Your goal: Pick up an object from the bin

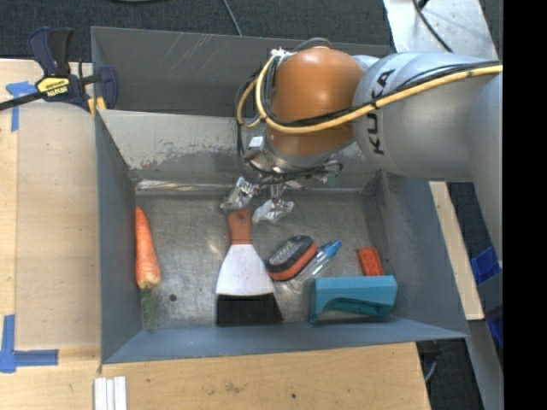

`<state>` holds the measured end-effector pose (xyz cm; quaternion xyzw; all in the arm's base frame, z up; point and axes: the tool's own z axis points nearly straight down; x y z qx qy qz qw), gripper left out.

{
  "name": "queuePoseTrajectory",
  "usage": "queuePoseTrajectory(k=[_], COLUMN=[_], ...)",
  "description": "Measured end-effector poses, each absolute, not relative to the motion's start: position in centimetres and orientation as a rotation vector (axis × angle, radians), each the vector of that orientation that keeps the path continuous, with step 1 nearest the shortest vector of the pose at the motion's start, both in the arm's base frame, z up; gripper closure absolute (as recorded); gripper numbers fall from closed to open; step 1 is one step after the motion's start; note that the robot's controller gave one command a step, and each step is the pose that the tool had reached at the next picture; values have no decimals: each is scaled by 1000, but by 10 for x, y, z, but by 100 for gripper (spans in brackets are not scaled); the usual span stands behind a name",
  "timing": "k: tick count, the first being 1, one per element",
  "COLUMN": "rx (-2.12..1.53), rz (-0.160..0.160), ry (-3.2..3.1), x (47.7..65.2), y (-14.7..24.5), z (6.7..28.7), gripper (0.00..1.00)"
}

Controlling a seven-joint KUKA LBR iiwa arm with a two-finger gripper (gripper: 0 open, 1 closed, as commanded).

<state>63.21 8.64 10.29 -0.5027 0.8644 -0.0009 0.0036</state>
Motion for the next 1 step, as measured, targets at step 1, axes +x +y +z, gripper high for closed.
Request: queuePoseTrajectory(k=[1], rx=[-1572], rz=[0], ry=[2713], x=[631], y=[87], z=[125], gripper=[100])
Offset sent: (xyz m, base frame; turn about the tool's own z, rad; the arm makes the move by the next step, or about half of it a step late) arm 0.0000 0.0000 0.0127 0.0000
